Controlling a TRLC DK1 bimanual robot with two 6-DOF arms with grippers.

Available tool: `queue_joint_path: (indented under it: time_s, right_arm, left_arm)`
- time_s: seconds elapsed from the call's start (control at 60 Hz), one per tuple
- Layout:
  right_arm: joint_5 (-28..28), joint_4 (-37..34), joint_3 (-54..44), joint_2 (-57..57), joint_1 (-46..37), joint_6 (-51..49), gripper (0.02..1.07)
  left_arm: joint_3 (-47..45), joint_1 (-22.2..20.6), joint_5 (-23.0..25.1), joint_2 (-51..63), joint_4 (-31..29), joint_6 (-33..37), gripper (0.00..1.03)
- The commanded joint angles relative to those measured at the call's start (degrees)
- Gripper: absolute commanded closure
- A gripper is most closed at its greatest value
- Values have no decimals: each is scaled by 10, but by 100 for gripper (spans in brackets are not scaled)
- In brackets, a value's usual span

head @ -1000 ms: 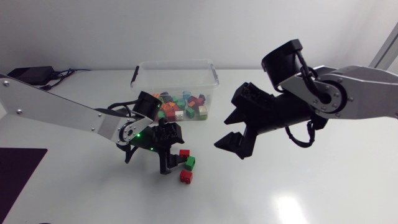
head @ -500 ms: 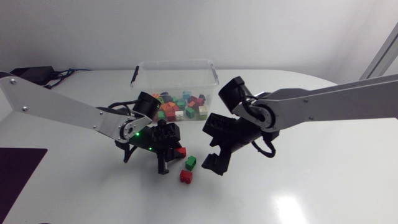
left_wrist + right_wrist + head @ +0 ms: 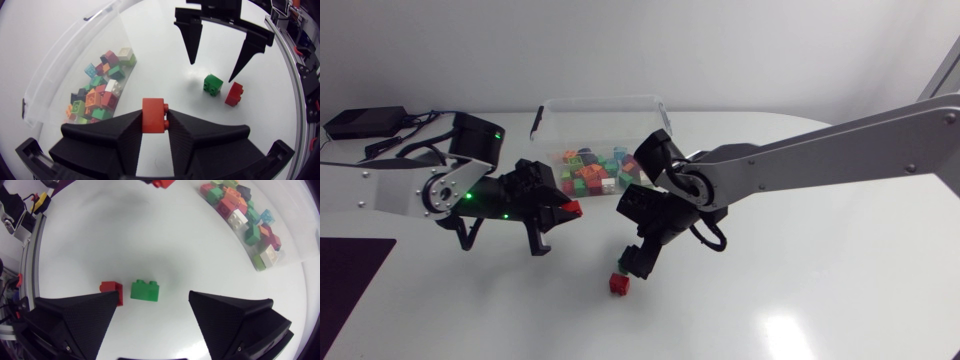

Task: Place the duplo bricks in the container

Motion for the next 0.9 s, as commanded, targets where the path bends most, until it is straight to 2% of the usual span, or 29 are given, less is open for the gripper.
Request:
queue_joint_path:
  time_s: [0.0,0.067,0.133,0.35,0.55,0.683,0.883]
  right_arm:
    - [11,-3,17,21,13,19,7]
    - [16,-7,23,28,15,22,8]
    - [21,-7,31,37,16,24,12]
    - [35,-7,56,65,16,27,13]
    - [35,-17,56,73,21,27,23]
    - [35,-18,57,80,21,27,42]
    - [35,-19,58,87,22,26,79]
  left_arm:
    - [-21,10,12,-47,-4,-20,77]
    - [-26,12,12,-74,-6,-27,77]
    - [-28,18,13,-97,-10,-30,77]
    - [-28,31,27,-148,-32,-35,77]
    - [-27,42,34,-168,-40,-35,77]
    - [-9,54,42,-169,-42,-45,77]
    - [30,62,43,-158,-24,-88,77]
